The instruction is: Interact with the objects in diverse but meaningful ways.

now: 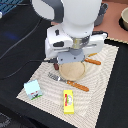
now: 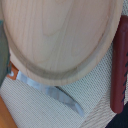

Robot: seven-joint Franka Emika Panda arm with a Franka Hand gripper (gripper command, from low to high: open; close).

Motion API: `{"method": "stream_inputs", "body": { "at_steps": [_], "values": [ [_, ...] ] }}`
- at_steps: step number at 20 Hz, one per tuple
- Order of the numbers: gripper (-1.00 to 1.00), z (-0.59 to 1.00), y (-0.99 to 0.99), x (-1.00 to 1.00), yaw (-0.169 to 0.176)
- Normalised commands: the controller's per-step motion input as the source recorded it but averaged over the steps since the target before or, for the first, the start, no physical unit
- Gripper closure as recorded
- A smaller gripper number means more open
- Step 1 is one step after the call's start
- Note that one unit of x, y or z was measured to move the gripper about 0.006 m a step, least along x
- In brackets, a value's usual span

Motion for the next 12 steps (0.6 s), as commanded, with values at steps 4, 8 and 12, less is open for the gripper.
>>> {"method": "stream_inputs", "body": {
  "at_steps": [4,8,12],
  "values": [
    [-1.00,-0.10,0.12,-0.49,0.000],
    [-1.00,0.21,0.50,-0.76,0.003],
    [-1.00,0.61,0.78,-0.48,0.070]
  ]
}}
